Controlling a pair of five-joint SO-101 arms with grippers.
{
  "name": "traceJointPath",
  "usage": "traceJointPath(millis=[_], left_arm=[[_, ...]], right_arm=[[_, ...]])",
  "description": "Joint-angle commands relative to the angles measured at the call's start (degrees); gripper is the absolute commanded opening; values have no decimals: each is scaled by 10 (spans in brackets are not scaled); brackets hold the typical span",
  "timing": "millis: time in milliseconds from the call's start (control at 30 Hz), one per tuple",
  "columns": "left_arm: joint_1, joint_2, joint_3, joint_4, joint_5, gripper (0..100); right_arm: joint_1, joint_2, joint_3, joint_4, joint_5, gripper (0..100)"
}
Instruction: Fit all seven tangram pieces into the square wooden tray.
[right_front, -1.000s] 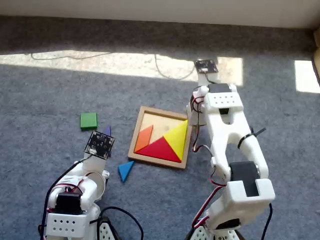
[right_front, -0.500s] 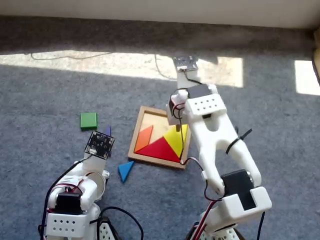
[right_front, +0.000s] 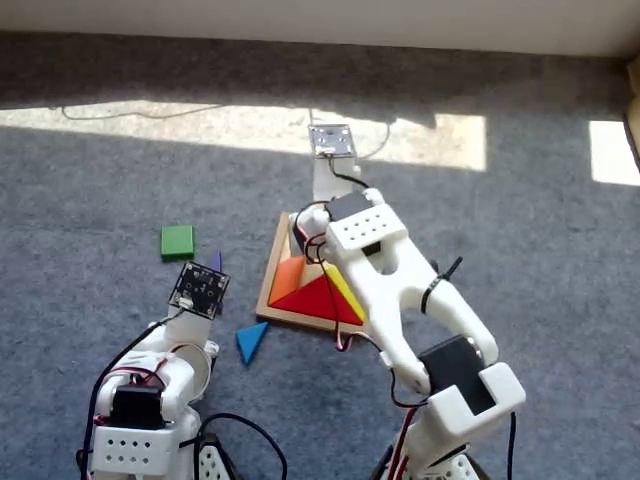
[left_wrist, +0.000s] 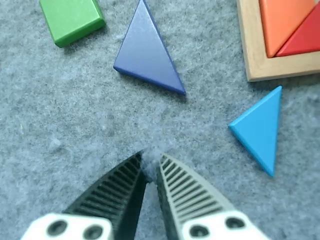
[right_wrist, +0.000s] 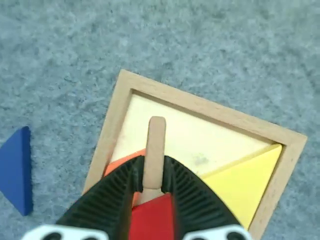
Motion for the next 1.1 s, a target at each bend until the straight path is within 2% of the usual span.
traceJointPath(millis=[0,300,500,800,1067], left_arm=[[-7,-7,12,2,1,6],[-7,-7,12,2,1,6],[-7,-7,12,2,1,6],[-7,-7,12,2,1,6],[-7,-7,12,2,1,6]], right_arm=[[-12,-9,-5,-12,-8,9],[-32,-8,9,-12,-9,13],[-32,-8,24,-11,-9,107],[-29,-13,18,52,-6,112],[-38,-14,-26,50,-4,109]])
